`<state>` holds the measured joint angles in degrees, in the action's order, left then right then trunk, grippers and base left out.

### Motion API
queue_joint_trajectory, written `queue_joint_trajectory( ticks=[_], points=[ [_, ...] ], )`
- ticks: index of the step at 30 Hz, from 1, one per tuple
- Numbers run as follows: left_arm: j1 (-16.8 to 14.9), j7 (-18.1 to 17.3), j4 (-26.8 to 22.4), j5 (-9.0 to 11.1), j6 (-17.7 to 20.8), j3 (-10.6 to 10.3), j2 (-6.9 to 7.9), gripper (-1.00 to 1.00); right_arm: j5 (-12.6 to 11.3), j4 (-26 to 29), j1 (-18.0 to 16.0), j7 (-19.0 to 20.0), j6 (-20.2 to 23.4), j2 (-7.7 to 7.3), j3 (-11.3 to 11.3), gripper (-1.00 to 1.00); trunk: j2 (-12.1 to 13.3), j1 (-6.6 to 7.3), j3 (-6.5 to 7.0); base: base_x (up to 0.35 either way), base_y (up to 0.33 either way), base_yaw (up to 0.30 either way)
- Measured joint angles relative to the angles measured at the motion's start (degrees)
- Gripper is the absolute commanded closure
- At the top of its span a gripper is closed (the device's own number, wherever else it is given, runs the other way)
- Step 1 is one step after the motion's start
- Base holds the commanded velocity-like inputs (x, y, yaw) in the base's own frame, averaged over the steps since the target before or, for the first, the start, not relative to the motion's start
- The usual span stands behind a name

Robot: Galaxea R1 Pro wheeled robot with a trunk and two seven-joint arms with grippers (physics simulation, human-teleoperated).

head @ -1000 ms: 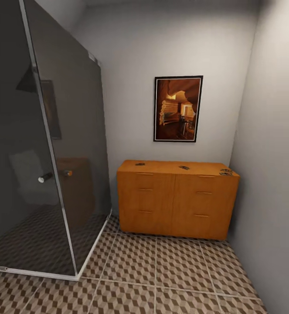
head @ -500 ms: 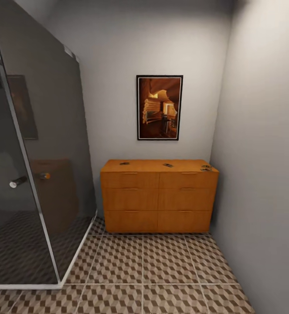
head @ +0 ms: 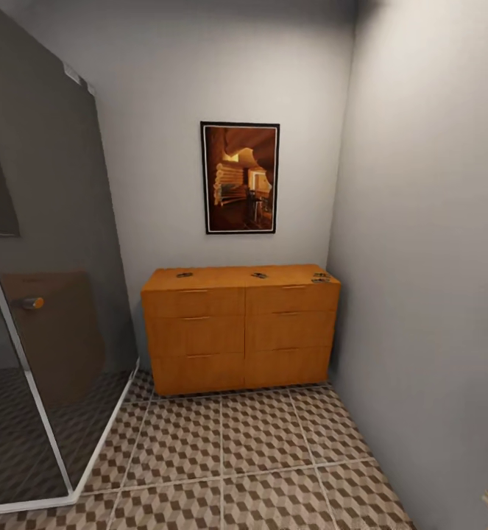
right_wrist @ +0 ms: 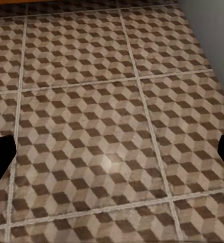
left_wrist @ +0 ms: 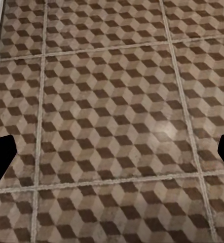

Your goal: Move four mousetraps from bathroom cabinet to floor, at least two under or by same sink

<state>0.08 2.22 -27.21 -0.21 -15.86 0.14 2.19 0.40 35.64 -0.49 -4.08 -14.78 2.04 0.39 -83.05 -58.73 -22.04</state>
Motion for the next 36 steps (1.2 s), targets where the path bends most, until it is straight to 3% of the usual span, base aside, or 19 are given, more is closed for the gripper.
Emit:
queue_joint_trajectory(
  ticks=[17, 36],
  points=[
    [0.00, 0.00, -0.05, -0.02, -0.04, -0.04, 0.01, -1.00, 0.00, -0.01, -0.01, -0.20, 0.00, 0.06, 0.00, -1.00, -0.01, 0.00, -0.32, 0.010, -0.014, -0.074],
    [0.00, 0.00, 0.02, -0.02, -0.04, -0.04, 0.01, -1.00, -0.07, -0.01, -0.01, -0.34, -0.01, 0.06, 0.08, -1.00, -0.01, 0.03, -0.73, 0.217, -0.146, 0.070]
  ],
)
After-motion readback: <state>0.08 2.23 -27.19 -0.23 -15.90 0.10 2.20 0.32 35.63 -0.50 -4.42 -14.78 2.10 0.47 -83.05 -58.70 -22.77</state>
